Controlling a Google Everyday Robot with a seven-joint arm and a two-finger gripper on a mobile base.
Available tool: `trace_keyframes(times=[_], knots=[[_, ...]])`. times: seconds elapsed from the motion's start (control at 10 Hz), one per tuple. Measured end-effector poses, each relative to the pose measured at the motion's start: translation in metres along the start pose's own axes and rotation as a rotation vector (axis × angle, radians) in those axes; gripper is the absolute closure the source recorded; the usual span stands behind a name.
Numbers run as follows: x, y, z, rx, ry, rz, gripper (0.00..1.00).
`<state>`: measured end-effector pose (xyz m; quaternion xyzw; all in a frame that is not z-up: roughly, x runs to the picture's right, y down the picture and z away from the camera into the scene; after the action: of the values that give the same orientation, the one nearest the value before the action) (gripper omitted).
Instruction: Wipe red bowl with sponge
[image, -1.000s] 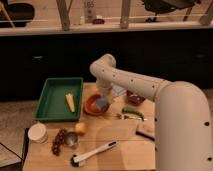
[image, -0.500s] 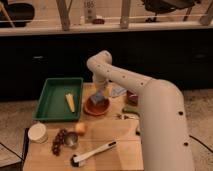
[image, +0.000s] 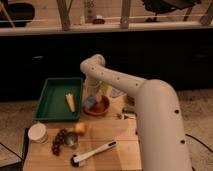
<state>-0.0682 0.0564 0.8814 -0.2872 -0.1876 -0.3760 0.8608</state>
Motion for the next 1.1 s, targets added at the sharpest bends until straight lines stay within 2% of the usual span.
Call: trace_keyframes(times=[0.2, 0.4, 0.7, 1.1], knots=[[-0.017, 0.015, -0.004, 0.003, -0.029, -0.030, 0.95], [-0.015, 0.034, -0.009, -0.008, -0.033, -0.024, 0.95], [0.007, 0.067, -0.022, -0.040, -0.008, 0.031, 0.95], [0.050, 0.067, -0.032, -0.029, 0.047, 0.105, 0.95]])
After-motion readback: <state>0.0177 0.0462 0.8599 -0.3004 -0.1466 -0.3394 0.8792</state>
